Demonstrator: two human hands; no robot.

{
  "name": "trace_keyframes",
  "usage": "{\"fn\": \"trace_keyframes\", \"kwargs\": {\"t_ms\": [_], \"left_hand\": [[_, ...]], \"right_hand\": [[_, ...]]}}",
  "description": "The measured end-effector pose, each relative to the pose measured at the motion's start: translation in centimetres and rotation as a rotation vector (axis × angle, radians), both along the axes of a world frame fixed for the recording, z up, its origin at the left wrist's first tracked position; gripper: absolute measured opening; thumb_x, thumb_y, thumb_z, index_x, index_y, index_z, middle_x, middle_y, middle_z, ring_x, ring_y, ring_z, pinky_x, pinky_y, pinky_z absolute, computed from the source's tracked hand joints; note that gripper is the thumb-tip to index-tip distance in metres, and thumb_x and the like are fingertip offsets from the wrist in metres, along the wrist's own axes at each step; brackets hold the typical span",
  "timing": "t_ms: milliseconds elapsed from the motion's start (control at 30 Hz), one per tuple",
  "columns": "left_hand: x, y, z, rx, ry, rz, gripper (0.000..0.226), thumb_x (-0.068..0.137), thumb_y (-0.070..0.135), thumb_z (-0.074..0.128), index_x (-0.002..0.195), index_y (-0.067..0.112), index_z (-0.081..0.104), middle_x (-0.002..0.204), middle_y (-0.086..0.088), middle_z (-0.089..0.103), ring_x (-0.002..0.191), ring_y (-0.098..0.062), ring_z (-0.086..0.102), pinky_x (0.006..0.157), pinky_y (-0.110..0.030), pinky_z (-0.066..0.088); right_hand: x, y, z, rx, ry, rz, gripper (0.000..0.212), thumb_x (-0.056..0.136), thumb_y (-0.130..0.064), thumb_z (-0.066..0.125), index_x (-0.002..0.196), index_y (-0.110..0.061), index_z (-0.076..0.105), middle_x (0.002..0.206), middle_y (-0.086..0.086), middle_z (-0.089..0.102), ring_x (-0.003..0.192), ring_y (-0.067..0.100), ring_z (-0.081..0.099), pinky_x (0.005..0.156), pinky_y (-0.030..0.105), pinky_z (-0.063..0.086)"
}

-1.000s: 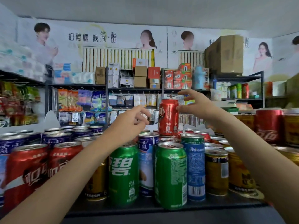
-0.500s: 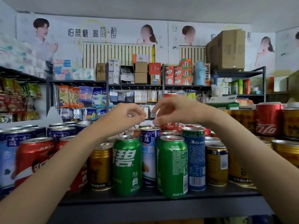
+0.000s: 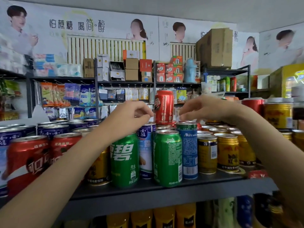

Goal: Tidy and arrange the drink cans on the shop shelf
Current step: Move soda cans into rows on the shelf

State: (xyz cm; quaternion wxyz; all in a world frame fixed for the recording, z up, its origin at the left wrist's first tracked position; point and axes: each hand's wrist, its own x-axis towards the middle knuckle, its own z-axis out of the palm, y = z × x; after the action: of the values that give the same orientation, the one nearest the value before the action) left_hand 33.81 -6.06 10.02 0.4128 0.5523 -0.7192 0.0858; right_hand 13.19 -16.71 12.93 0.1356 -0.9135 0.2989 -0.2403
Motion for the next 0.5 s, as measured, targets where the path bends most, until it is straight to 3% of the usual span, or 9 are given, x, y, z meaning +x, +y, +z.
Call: {"fn": "trace_keyframes", "kwargs": {"t_ms": [100, 233, 300, 367, 500], "left_hand": [[-0.8, -0.8, -0.6, 0.079, -0.07, 0.003, 0.012, 0.088, 0.017, 0.057, 0.089, 0.027, 0.062, 0.093, 0.02, 0.059, 0.09, 0.003, 0.057, 0.078, -0.011, 0.043], [-1.0, -1.2, -1.0, 0.097, -0.06, 0.028, 0.015, 0.087, 0.015, 0.057, 0.088, 0.029, 0.06, 0.098, 0.015, 0.06, 0.087, 0.004, 0.056, 0.078, -0.015, 0.046], [-1.2, -1.0, -1.1, 0.019, -0.039, 0.036, 0.013, 0.088, 0.017, 0.057, 0.092, 0.028, 0.06, 0.1, 0.018, 0.059, 0.091, 0.002, 0.056, 0.08, -0.017, 0.044], [-1.8, -0.7, -1.2, -0.029, -0.041, 0.003, 0.01, 0.087, 0.021, 0.059, 0.093, 0.028, 0.06, 0.099, 0.02, 0.06, 0.093, 0.003, 0.056, 0.078, -0.011, 0.041], [-3.8, -0.6, -1.6, -0.025, -0.152, -0.01, 0.013, 0.085, 0.028, 0.062, 0.097, 0.029, 0.057, 0.099, 0.017, 0.059, 0.094, 0.002, 0.055, 0.075, -0.004, 0.036]], "right_hand": [[-0.1, -0.1, -1.3, 0.069, 0.01, -0.012, 0.034, 0.078, -0.04, 0.065, 0.102, -0.015, 0.065, 0.097, -0.001, 0.065, 0.091, 0.015, 0.061, 0.073, 0.024, 0.051], [-0.9, -0.3, -1.6, 0.14, -0.07, 0.045, 0.018, 0.085, -0.019, 0.063, 0.102, -0.017, 0.062, 0.104, 0.002, 0.066, 0.099, 0.015, 0.061, 0.081, 0.024, 0.049], [-1.5, -0.2, -1.4, 0.277, -0.058, 0.1, 0.027, 0.084, -0.012, 0.063, 0.109, -0.023, 0.057, 0.111, -0.001, 0.064, 0.105, 0.014, 0.06, 0.086, 0.024, 0.046], [-1.4, 0.1, -1.5, 0.254, 0.039, 0.059, 0.041, 0.08, -0.019, 0.069, 0.117, -0.028, 0.052, 0.115, -0.004, 0.058, 0.107, 0.013, 0.056, 0.091, 0.027, 0.042], [-1.1, 0.8, -2.2, 0.155, -0.025, -0.011, 0.053, 0.068, -0.028, 0.078, 0.115, -0.027, 0.054, 0.112, 0.004, 0.057, 0.103, 0.019, 0.054, 0.08, 0.027, 0.043]]}}
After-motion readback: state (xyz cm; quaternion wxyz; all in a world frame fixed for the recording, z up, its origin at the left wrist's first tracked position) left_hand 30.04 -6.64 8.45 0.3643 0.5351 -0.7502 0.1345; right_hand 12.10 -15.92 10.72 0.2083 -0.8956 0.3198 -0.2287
